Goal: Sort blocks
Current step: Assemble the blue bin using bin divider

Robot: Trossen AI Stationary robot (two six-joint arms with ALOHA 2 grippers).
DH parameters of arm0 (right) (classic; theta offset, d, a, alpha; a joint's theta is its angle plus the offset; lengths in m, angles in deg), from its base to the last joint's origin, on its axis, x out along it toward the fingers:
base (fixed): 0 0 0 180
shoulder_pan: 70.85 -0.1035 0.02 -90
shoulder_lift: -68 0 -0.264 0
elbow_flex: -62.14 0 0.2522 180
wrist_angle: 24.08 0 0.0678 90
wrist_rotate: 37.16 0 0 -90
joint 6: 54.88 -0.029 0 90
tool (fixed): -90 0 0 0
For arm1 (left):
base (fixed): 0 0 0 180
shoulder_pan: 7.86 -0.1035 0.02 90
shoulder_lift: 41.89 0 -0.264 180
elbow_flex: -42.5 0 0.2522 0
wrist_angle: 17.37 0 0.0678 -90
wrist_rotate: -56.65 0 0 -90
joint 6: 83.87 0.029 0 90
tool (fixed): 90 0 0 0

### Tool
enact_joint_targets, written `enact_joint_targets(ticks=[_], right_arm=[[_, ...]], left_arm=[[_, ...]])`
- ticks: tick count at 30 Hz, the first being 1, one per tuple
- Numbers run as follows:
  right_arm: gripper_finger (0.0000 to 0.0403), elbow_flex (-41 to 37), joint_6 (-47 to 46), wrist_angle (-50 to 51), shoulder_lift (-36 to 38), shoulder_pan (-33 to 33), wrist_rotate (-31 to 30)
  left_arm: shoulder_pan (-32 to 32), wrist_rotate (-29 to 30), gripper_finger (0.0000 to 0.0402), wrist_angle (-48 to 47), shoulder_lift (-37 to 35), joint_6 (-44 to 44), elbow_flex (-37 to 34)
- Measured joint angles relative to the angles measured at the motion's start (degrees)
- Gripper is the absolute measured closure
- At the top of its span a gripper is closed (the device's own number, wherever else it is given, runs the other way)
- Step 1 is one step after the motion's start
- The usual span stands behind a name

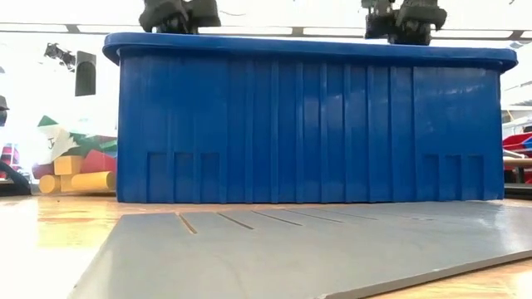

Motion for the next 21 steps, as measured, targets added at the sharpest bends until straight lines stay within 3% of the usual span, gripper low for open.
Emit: enact_joint_targets(ticks=[4,10,15,18,21], right_arm=[[0.0256,8.9,-3.0,3.8,0.9,-1.7,-1.3],[0.0221,16.7,-12.4,4.3,3.6,-7.3,0.9],[0.0219,14.4,-20.2,4.4,6.8,-14.8,0.9],[0.0224,10.3,-21.4,1.4,8.0,-20.3,-0.6],[0.0227,4.8,-19.0,-3.3,8.3,-24.4,-1.4]], left_arm=[[0.0,0.2,0.0237,-5.3,-0.1,-2.7,9.4],[0.3,0.6,0.0230,-11.2,-0.8,-9.8,18.8],[1.1,10.2,0.0229,-12.9,-1.6,-10.3,19.0],[-0.2,16.1,0.0229,-8.5,-1.4,-8.3,18.9],[-3.8,13.4,0.0228,-1.8,-0.4,-6.0,18.6]])
